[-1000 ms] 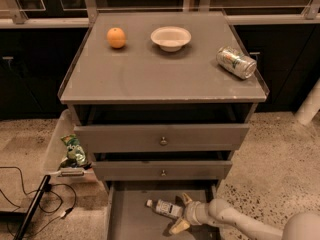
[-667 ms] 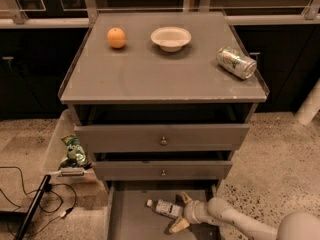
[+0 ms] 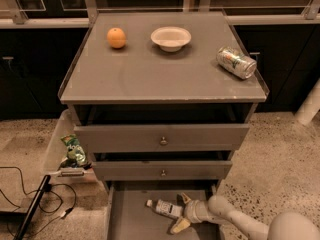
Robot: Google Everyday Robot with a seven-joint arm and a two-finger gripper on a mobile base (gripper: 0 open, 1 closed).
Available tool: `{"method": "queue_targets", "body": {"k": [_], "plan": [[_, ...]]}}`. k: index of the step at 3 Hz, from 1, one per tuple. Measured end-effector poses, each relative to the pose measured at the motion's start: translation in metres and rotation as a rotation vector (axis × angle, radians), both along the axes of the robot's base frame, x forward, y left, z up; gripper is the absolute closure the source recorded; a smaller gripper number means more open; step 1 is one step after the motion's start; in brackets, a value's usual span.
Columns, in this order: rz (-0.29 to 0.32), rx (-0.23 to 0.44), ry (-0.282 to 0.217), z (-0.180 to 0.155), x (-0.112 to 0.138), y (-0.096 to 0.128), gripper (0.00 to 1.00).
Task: Pick blue plastic bottle from bottom drawer and place on counter
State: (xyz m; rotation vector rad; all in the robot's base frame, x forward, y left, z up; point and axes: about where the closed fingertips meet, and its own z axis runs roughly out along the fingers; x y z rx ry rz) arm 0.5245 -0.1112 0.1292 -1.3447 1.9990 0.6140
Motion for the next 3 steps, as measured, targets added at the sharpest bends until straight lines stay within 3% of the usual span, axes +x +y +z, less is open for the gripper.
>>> {"method": "queue_targets", "body": {"k": [1,3], "plan": [[0.000,0.000,0.001,0.0001,0.0004,-0.0004,0.19],[0.000,0.000,0.001,0.0000,0.0003,-0.0004,0.65]]}}
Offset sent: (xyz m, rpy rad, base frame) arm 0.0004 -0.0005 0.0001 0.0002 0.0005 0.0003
